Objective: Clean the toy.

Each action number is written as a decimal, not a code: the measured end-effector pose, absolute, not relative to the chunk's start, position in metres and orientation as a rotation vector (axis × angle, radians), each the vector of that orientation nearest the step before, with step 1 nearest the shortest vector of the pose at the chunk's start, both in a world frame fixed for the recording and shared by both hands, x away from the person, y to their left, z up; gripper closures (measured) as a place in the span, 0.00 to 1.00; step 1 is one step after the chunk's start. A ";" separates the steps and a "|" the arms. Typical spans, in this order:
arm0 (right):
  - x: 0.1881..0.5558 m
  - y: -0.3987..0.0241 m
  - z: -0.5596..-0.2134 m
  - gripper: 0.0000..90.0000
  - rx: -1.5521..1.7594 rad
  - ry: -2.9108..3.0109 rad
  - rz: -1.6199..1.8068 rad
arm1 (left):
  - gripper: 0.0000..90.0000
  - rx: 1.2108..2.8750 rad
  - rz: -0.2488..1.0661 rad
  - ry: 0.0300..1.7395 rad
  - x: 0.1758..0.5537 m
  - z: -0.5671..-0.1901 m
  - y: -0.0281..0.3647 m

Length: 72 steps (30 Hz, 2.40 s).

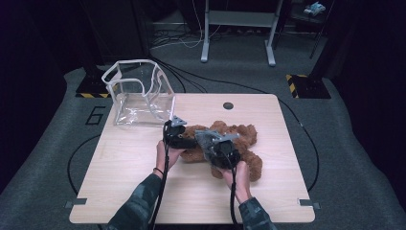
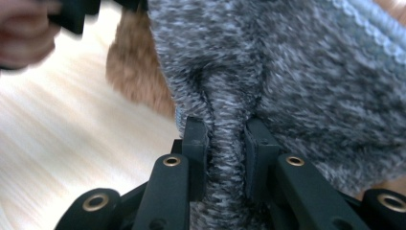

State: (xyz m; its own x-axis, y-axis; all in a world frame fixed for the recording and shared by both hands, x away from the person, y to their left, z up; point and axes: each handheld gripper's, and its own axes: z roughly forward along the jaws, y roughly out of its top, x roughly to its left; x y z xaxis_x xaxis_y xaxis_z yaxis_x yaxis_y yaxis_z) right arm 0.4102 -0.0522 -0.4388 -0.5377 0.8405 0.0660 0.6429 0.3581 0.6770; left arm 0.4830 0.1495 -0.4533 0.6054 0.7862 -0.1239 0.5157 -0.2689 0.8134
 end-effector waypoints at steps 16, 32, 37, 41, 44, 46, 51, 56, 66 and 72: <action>0.372 -0.071 -0.477 0.84 1.302 2.465 0.888 | 0.22 1.924 0.387 1.037 0.482 -0.457 0.147; 0.395 -0.070 -0.461 0.84 1.324 2.319 0.921 | 0.22 1.933 0.353 1.029 0.483 -0.458 0.150; 0.378 -0.082 -0.483 0.84 1.364 2.365 0.853 | 0.22 1.935 0.373 1.006 0.482 -0.454 0.151; 0.375 -0.088 -0.486 0.84 1.378 2.371 0.856 | 0.23 1.919 0.388 0.975 0.479 -0.445 0.149; 0.375 -0.086 -0.483 0.83 1.378 2.380 0.836 | 0.23 1.923 0.419 0.952 0.476 -0.439 0.149; 0.375 -0.085 -0.481 0.83 1.369 2.387 0.834 | 0.23 1.947 0.430 0.953 0.477 -0.438 0.149; 0.376 -0.078 -0.461 0.83 1.326 2.363 0.882 | 0.23 1.946 0.398 1.002 0.483 -0.446 0.150; 0.390 -0.062 -0.435 0.83 1.269 2.283 0.973 | 0.24 1.951 0.386 1.021 0.486 -0.451 0.150; 0.398 -0.050 -0.472 0.84 1.310 2.363 0.888 | 0.24 1.937 0.356 1.042 0.488 -0.456 0.153; 0.392 -0.059 -0.487 0.84 1.334 2.406 0.866 | 0.23 1.930 0.354 1.034 0.488 -0.455 0.154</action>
State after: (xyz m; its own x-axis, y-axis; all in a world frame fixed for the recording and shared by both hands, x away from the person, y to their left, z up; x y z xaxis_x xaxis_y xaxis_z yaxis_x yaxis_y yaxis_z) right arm 0.3919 -0.0590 -0.4873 -0.5463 0.8354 0.0605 0.6824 0.4020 0.6105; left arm 0.4876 0.1536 -0.4553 0.6108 0.7775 -0.1497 0.5231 -0.2544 0.8134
